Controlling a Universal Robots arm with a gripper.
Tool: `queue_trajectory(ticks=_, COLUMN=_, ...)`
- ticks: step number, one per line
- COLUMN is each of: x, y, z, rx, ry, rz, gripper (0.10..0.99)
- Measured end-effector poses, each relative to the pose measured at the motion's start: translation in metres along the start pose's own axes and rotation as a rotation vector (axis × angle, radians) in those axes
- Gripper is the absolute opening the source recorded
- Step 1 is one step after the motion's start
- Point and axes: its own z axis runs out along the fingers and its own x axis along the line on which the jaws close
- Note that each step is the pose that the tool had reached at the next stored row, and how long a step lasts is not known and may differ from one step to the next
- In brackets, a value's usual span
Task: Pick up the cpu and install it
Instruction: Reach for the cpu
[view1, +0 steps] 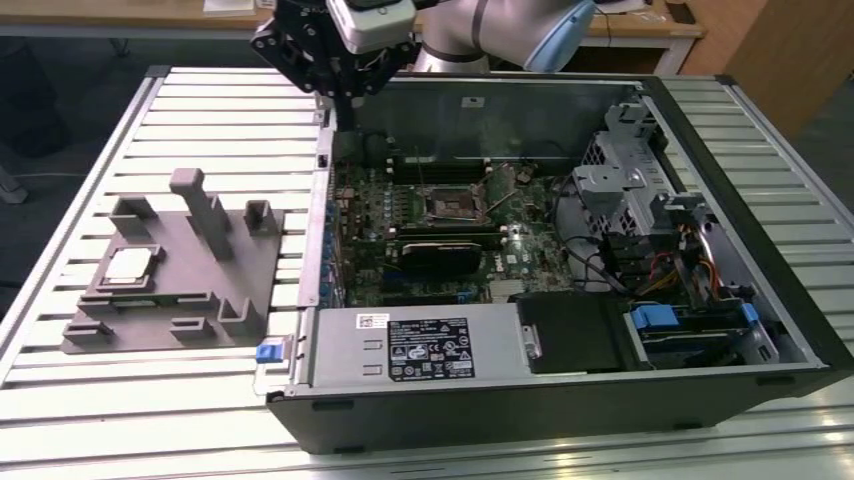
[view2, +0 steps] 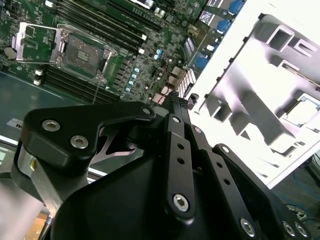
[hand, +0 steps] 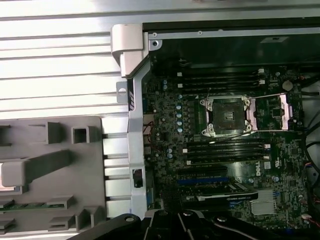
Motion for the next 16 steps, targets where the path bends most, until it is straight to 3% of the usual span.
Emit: queue_trajectory(ticks=16, x=0.0085, y=-0.0006, z=-0.0001, rx=0.000, ry=0.0000, rz=0.000, gripper=0.106)
